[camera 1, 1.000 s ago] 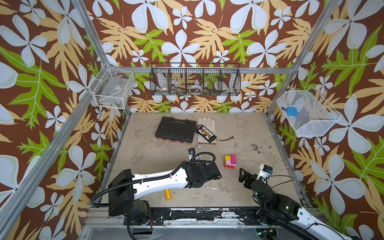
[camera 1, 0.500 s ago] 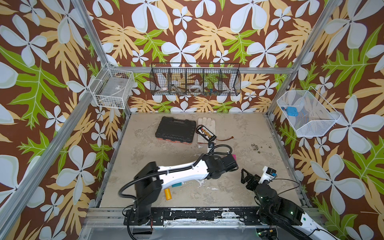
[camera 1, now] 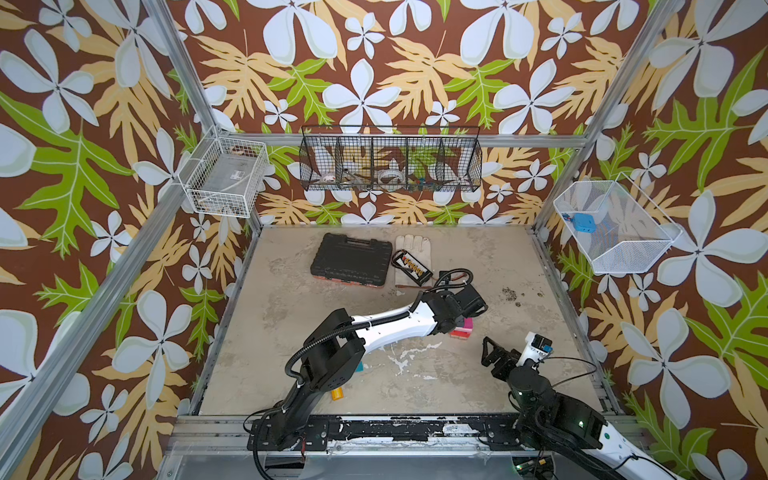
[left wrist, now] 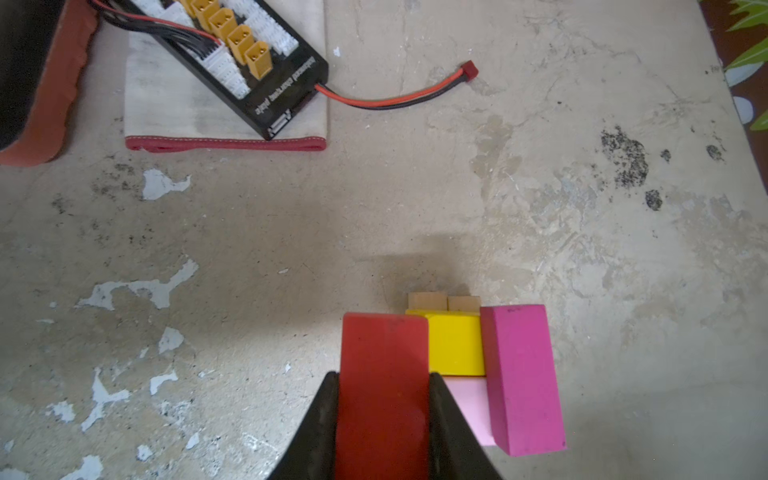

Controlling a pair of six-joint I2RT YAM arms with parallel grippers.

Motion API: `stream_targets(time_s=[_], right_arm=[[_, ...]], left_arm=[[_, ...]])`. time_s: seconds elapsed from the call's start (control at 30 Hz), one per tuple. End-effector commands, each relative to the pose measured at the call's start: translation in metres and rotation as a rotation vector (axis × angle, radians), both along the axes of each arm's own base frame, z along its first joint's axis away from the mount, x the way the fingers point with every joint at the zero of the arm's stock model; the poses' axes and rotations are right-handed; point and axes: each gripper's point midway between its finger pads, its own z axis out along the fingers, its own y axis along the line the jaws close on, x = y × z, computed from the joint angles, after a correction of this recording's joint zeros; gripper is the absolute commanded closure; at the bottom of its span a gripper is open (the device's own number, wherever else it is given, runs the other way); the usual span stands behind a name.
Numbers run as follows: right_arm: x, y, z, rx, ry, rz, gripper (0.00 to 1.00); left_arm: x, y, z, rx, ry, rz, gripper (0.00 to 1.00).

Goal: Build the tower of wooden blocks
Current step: 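Carry the red bar block with the left gripper over the tower, then lower the red bar upright beside the magenta block and open the left gripper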

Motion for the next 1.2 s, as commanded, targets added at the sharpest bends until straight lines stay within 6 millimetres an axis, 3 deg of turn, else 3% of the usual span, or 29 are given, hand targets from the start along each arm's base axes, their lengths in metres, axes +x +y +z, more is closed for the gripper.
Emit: stream_targets(time_s=[0.0,0.33,1.17], right_arm=[[0.001,-0.004,0.002,0.003,-0.007,-0.021,0.00],[0.000,-0.001,0.000,0.004,-0.001,-0.008,0.00],[0.000,0.000,-0.001,0.003,0.004,-0.002,0.00]], left_arm=[[0.002,-0.009,0.000,-0.005,0.006,-0.026,0.79],[0.002,-0.021,-0.015,-0.002,0.039,-0.045,0.79],[0.001,-0.033,-0.024,-0.030,0.065,-0.058,0.78]])
